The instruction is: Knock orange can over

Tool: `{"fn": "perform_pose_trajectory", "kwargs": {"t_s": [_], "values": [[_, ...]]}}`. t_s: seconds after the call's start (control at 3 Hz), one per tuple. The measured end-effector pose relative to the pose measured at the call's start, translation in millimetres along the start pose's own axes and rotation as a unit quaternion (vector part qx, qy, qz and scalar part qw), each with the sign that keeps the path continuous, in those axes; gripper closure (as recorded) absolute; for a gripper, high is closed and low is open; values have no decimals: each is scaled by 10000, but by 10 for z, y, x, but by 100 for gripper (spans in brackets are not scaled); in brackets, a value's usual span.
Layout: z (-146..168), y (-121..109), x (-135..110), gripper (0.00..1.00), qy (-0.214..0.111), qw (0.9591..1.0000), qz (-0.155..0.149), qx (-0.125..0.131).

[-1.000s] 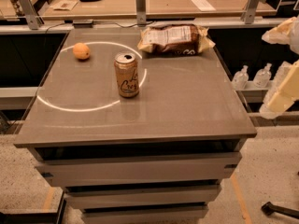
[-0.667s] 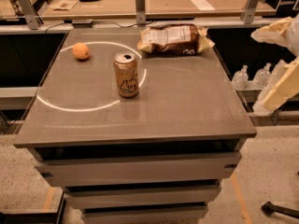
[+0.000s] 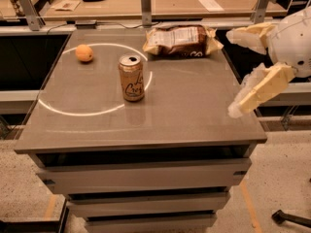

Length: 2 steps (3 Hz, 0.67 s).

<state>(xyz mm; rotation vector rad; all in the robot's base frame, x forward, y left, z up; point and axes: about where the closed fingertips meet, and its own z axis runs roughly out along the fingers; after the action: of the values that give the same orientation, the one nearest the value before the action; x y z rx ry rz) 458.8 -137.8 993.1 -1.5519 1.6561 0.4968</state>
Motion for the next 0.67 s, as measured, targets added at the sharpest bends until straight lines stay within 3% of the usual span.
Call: {"fn": "perform_pose_trajectory", "kwargs": {"t_s": [0.33, 0.67], "values": [[342, -43, -95, 0, -526, 9970, 567, -63], [794, -379, -131, 0, -840, 9897, 1114, 304]]}}
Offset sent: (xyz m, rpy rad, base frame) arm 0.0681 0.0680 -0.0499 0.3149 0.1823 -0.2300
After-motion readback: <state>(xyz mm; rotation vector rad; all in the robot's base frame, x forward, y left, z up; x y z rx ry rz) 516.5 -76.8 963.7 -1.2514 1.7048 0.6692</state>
